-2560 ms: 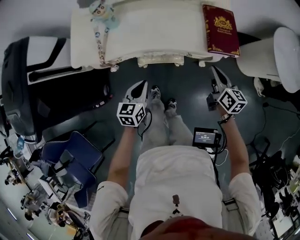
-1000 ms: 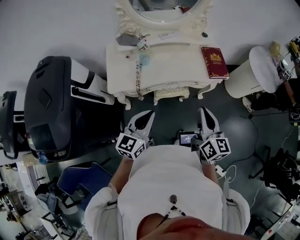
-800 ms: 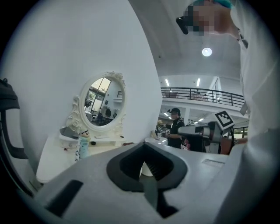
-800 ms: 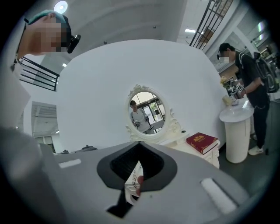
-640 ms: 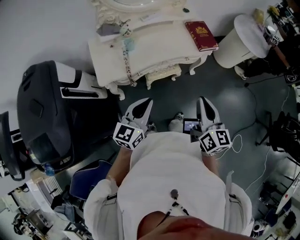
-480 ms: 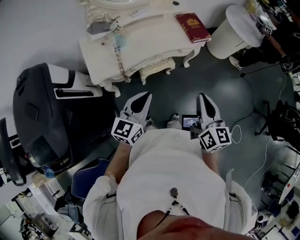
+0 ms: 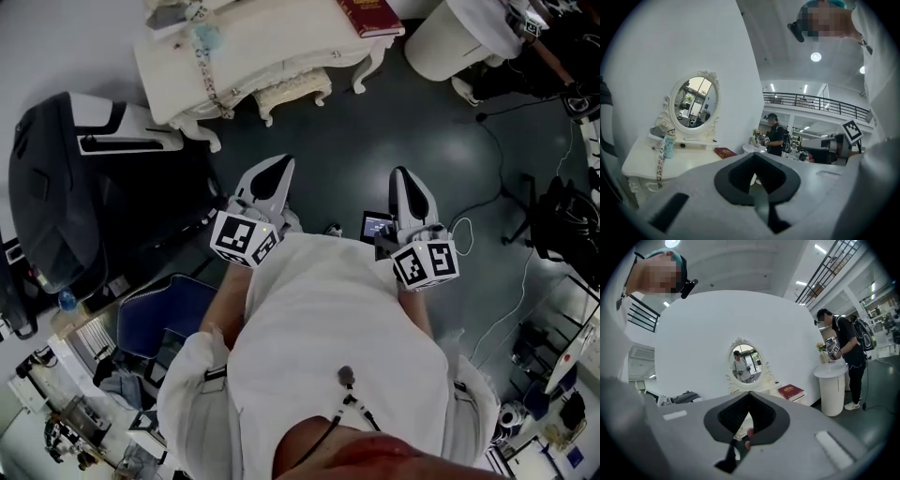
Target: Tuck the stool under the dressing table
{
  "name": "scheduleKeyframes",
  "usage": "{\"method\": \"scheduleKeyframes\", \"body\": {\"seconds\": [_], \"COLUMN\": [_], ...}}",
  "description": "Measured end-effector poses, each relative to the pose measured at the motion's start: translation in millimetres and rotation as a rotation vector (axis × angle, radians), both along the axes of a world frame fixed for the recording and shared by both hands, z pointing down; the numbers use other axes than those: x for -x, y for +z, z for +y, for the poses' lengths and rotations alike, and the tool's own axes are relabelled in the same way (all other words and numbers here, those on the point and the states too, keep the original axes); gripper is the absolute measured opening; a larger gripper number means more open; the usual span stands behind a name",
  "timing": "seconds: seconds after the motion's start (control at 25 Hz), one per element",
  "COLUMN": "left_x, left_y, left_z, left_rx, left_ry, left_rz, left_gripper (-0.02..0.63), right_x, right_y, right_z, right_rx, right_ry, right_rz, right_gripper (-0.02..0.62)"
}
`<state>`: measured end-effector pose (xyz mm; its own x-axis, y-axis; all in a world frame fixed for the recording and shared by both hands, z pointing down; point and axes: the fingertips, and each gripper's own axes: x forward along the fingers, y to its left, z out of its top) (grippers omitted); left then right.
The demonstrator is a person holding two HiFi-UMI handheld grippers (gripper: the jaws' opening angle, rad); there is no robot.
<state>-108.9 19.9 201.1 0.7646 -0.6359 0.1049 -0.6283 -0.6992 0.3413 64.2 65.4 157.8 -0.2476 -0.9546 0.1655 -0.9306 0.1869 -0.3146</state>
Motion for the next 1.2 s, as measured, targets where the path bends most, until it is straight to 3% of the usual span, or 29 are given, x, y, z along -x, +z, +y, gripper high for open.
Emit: {"method": "scheduleKeyframes", "body": {"seconds": [0.16,0.36,0.48,0.64,0.76,0.96,1.2], "left_x": [-56,-98,-94,-58,-31,-21,14], "left_y": [-4,-1,0,8,16,13,6], "left_z": [47,113,136,159,159,161,183], "left_rx": [0.003,0.001,-0.004,0.046,0.067,0.037,0.023], "left_ry": [-0.004,-0.032,-0.096,-0.192,-0.211,-0.14,-0.079], "left_rz": [0.023,-0.019,-0.057,-0.057,-0.055,-0.047,-0.046], "left_gripper": [0.006,0.006,0.006,0.006,0.006,0.006,0.006], "right_x": [-52,-104,-127,-140,-136,-109,-40], "right_y": [5,21,23,19,11,8,8], "right_z": [44,93,105,119,118,127,147], "right_rx": [-0.003,0.017,0.017,0.011,-0.018,-0.015,0.004], "right_ry": [0.002,-0.008,-0.015,-0.007,0.017,0.045,0.024], "right_rz": [-0.004,-0.014,-0.027,-0.006,0.006,-0.022,-0.009], "right_gripper": [0.006,0.006,0.006,0.006,0.006,0.006,0.006]}}
